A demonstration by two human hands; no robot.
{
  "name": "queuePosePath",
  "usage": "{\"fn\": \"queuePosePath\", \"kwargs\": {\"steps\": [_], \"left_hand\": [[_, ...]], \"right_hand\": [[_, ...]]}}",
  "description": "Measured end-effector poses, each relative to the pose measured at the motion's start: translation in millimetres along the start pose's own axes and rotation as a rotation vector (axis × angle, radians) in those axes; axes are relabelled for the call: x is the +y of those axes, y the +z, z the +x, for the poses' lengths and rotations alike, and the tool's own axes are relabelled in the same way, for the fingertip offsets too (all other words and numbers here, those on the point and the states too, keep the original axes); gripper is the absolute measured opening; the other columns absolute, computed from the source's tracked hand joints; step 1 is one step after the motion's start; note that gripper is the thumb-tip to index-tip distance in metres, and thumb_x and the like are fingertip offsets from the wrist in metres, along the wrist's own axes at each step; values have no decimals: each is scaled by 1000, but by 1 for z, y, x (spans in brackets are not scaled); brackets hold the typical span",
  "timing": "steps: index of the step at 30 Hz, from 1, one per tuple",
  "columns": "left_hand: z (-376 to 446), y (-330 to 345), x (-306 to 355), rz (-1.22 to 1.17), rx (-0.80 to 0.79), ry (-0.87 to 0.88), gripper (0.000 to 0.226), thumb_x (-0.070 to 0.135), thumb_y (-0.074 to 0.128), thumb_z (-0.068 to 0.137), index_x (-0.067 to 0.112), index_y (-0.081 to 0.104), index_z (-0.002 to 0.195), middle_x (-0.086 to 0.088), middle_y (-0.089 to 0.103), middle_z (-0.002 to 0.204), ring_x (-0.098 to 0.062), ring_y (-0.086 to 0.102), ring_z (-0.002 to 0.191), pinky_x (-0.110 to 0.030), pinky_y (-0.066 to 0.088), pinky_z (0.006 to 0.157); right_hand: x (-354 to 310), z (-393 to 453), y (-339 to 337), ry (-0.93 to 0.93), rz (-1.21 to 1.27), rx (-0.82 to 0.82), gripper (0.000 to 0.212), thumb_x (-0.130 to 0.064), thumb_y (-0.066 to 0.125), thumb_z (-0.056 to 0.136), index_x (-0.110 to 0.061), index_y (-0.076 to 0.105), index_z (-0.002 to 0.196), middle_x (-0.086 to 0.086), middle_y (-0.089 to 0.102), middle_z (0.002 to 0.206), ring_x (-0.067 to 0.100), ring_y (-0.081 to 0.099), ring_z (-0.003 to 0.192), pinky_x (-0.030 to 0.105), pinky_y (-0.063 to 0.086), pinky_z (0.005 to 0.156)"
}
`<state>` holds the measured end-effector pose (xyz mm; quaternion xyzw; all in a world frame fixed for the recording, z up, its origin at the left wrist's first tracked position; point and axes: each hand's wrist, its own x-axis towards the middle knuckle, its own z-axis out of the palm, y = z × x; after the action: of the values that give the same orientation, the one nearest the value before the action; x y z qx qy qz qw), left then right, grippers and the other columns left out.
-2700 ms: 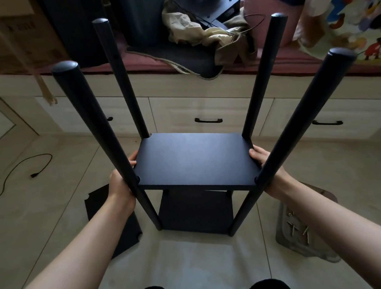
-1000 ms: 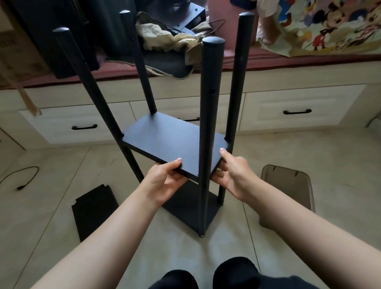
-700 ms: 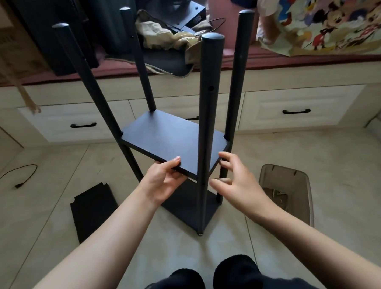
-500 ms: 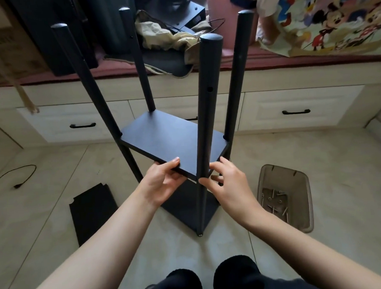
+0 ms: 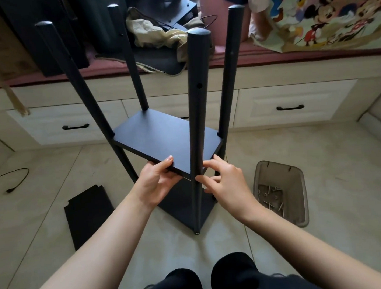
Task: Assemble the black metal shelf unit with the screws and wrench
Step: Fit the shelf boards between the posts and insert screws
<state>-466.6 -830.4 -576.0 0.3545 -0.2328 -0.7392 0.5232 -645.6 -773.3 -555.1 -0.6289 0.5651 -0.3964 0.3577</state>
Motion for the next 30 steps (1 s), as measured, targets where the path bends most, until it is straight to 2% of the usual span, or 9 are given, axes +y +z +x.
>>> {"fn": "queuePosePath", "kwargs": {"steps": [3,7,11,16,19,21,26,30], "left_hand": [[1,0,-1,-18,-14,14,44,5,59,86,7,54,130,-14,74,113,-34,72,105,-43,61,73],[3,-2,-5,-19,28,32,39,5,58,89,10,57,127,-12,75,111,-32,72,105,-43,61,74],[2,2,-6,-16,43,39,30,4,51,97,9,58,126,-11,75,109,-30,73,103,-44,62,74],[-1,6,-4,15,56,17,34,6,47,100,8,55,132,-13,71,119,-31,70,109,-44,62,80],[-3,10,-3,23,80,-4,43,7,45,102,5,47,144,-17,61,136,-32,64,119,-44,60,86],[-4,12,-3,21,96,-6,45,7,45,102,4,44,147,-18,56,143,-33,61,124,-44,59,89],[-6,13,-4,14,122,-6,45,7,46,101,5,44,147,-19,55,144,-34,59,126,-45,59,89],[-6,15,-4,20,135,2,38,7,48,101,6,51,139,-19,56,142,-34,62,123,-45,61,85]], "right_hand": [[15,3,-20,29,-3,23,41,-22,71,89,-25,61,129,-8,65,118,10,72,85,36,59,84],[64,3,-54,159,-128,45,32,-26,71,89,-21,67,119,-9,71,101,4,67,94,29,57,87],[135,2,-73,423,-366,-37,33,-32,66,93,-11,68,119,4,70,115,18,63,109,23,45,88],[194,-4,-69,603,-479,-112,51,-41,58,96,-3,57,130,15,64,126,30,59,117,33,47,94],[205,-6,-61,625,-524,-192,58,-47,59,94,-3,52,132,17,62,124,33,59,114,35,50,91],[209,-8,-56,608,-555,-230,56,-44,60,94,-4,51,132,16,61,125,32,58,116,38,49,94],[214,-22,-44,524,-588,-201,44,-26,61,96,-13,53,138,13,62,130,31,57,121,39,47,99],[215,-37,-32,462,-540,-201,44,-22,58,97,-16,53,140,7,63,132,25,56,124,34,45,102]]}}
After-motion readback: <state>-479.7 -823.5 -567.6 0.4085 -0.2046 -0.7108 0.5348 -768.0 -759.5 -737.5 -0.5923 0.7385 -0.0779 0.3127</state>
